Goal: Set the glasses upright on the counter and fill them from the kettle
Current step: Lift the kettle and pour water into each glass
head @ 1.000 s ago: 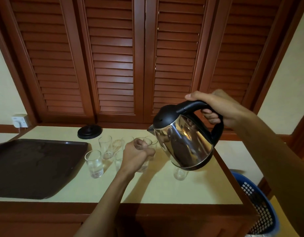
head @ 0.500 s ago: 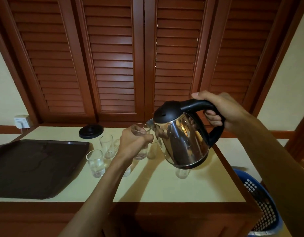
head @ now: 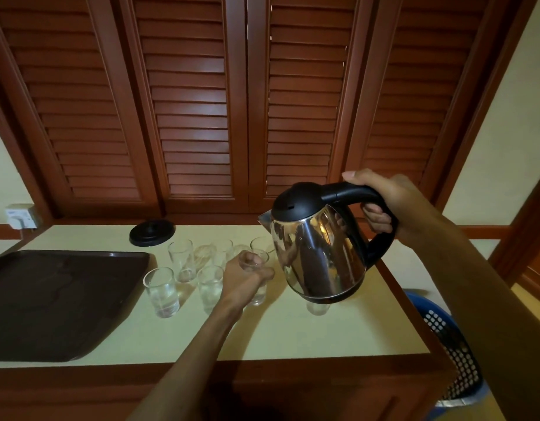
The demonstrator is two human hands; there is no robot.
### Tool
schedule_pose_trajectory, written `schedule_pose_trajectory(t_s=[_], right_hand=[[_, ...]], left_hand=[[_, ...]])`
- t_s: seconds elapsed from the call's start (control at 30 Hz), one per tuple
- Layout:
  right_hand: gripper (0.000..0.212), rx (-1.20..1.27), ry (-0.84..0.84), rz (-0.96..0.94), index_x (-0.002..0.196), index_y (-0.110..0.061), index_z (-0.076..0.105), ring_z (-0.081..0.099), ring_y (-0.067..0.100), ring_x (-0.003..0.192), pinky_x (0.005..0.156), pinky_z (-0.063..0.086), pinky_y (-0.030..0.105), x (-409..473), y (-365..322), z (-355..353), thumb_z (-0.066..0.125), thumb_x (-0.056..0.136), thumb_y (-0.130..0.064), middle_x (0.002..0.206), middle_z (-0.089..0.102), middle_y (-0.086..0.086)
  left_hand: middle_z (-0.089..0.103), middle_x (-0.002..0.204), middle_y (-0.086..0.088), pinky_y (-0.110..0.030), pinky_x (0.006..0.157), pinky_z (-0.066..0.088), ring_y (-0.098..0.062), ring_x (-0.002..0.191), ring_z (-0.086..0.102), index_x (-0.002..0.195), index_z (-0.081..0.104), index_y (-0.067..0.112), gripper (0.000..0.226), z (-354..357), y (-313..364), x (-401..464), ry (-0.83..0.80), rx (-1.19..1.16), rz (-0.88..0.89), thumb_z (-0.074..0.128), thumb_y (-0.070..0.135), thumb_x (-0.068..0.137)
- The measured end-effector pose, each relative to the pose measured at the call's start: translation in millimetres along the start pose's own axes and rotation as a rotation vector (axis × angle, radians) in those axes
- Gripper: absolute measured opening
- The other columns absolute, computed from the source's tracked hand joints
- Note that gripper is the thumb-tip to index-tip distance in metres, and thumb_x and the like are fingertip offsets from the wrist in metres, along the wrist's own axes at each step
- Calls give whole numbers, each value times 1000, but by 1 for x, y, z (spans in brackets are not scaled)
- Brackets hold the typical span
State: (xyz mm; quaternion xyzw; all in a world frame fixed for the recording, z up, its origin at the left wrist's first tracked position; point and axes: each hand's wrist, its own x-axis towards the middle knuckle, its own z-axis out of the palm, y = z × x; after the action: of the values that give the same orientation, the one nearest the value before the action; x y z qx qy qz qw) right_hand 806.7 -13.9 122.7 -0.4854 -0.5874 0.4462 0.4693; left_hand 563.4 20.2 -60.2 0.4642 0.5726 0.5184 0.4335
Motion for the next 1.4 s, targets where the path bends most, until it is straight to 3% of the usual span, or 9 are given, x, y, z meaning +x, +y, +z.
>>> schedule_pose_trajectory(t_s=[0.4, 0.63, 0.77, 0.87, 0.97, 1.03, 1.13, 1.23, 1.4], right_hand=[[51, -31, 47, -21, 56, -17, 54, 36, 14, 38, 44, 33, 25, 14, 3, 0, 76, 67, -61, 45, 43, -3], [51, 9, 108, -23, 54, -15, 51, 34, 16, 39, 45, 31, 29, 22, 4, 6, 77, 71, -56, 44, 42, -1], [49, 22, 81, -35, 49, -20, 54, 35, 16, 39, 48, 31, 30, 26, 11, 2, 73, 82, -51, 44, 42, -1], [50, 25, 55, -29, 51, -18, 53, 36, 16, 38, 45, 33, 28, 31, 15, -7, 76, 71, -59, 44, 43, -2], [54, 19, 2, -22, 63, -12, 56, 37, 13, 36, 41, 35, 24, 38, 18, -20, 76, 68, -62, 43, 43, -4], [56, 31, -53, -10, 73, -9, 57, 37, 11, 35, 38, 36, 21, 44, 21, -30, 75, 69, -62, 44, 43, -4], [55, 55, -118, 3, 64, -7, 54, 36, 12, 31, 35, 34, 21, 52, 25, -46, 76, 79, -54, 42, 41, -3], [58, 104, -132, -17, 86, 2, 61, 36, 12, 31, 33, 31, 22, 54, 30, -63, 80, 76, -52, 43, 41, -1], [45, 174, -170, 1, 50, -19, 62, 34, 11, 30, 38, 25, 22, 57, 38, -87, 78, 79, -49, 40, 40, -3]], left_hand=[[71, 91, -6, -26, 73, 51, -19, 88, 66, 88, 65, 5, 35, 5, -45, 11, -1, 61, 41, 82, 12, 59], [69, 88, 6, -3, 62, 47, -4, 79, 64, 97, 67, 5, 35, 4, -51, 17, -21, 88, 68, 88, 3, 69], [69, 85, 5, -8, 66, 50, 4, 73, 65, 91, 65, 6, 33, 2, -55, 17, -4, 108, 72, 87, 1, 67], [69, 86, 5, -9, 65, 51, -8, 79, 66, 86, 64, 15, 33, 5, -54, 15, 24, 113, 96, 85, -4, 69], [68, 90, 6, -5, 65, 46, -3, 84, 62, 91, 64, 15, 34, 12, -54, 12, 60, 95, 112, 85, -2, 71], [68, 95, 5, -10, 71, 46, -5, 91, 63, 95, 64, 13, 35, 17, -56, 10, 89, 90, 123, 86, 1, 71], [68, 98, 3, -23, 81, 49, -13, 98, 63, 92, 64, 17, 33, 23, -60, 8, 151, 90, 129, 80, 14, 63], [66, 102, 5, -24, 83, 48, -15, 100, 62, 104, 62, 16, 45, 28, -56, 7, 188, 148, 132, 82, 23, 64], [63, 116, -3, -29, 95, 46, -21, 111, 60, 124, 50, 17, 67, 38, -53, -4, 336, 154, 156, 91, 14, 71]])
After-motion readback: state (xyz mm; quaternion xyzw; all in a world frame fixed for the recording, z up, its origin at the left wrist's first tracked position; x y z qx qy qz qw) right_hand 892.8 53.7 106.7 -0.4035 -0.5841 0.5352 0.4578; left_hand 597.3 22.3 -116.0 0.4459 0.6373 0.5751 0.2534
